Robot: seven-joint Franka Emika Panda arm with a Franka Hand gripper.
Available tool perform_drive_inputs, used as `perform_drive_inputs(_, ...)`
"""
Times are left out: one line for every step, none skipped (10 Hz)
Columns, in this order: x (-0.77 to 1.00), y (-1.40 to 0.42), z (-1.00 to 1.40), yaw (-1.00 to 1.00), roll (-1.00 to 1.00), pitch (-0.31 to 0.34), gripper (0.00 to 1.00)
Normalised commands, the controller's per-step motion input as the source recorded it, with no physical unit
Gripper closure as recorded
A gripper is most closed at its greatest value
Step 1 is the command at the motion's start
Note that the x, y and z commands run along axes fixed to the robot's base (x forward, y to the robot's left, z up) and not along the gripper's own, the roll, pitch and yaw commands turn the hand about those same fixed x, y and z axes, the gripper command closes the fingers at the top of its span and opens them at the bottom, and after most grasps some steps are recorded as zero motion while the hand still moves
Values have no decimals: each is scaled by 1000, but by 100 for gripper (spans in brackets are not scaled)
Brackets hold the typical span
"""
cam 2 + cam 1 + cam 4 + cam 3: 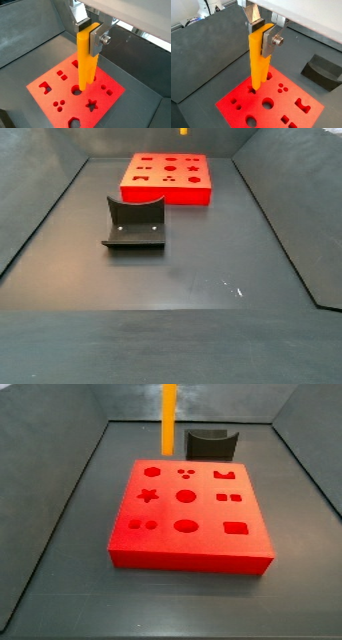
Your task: Insert the square-circle object.
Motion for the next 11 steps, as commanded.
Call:
perform_drive_inputs(-20, -29, -140, -291, 43, -9, 100)
perform_drive_inputs(3, -197, -137, -469, 99, -24, 100)
perform_drive_inputs(91, -220, -100, -514, 63, 0, 100)
perform_drive_inputs(206, -249, 0, -629, 103, 0, 100)
perform_drive_inputs(200, -249, 0, -657, 109, 0, 100)
perform_drive_inputs(174, -234, 0, -731, 94, 0, 100)
perform_drive_inputs(160, -220, 0, -791, 73, 0, 100)
perform_drive_inputs(126, -186, -31, -846, 74, -9, 100)
perform_drive_inputs(111, -134, -120, -871, 81, -6, 100)
perform_drive_inputs(111, -86, -326, -854, 0, -3, 100)
perform_drive_inputs(74, -97, -363, -880, 0, 0, 100)
